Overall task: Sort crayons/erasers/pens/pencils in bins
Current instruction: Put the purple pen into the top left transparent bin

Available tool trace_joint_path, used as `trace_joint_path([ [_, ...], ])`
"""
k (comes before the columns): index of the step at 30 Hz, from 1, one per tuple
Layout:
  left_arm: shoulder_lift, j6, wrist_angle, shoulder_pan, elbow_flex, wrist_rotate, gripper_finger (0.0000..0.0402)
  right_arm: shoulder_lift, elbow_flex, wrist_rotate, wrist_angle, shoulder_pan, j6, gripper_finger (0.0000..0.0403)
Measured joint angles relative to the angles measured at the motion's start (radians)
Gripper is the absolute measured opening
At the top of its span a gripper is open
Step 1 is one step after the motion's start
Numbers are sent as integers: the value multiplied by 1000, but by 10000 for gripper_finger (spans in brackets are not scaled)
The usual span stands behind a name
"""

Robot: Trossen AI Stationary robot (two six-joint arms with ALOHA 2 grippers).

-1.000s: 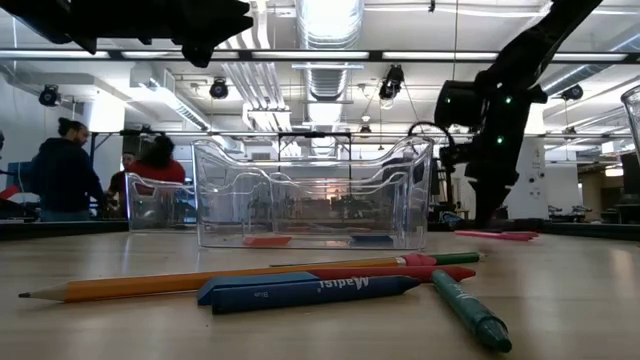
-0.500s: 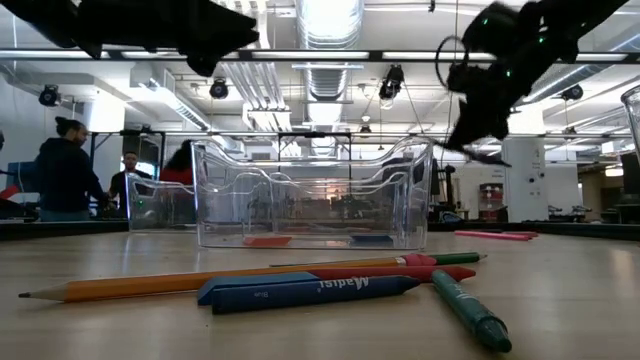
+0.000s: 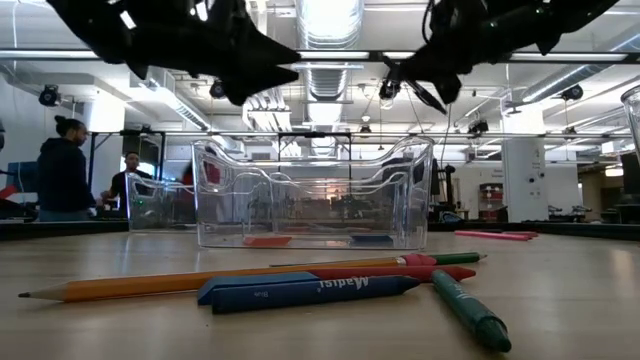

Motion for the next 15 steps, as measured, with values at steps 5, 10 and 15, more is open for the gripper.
trace_joint_path([
  [5, 122, -53, 162, 9, 17, 72, 237, 73, 0, 0, 198, 73, 10, 24],
  [10, 230, -82, 262, 10, 52, 116, 243, 152, 0, 1, 408, 109, 9, 24],
  [15, 311, -102, 272, 10, 99, 134, 243, 229, 2, 1, 587, 113, 32, 24],
])
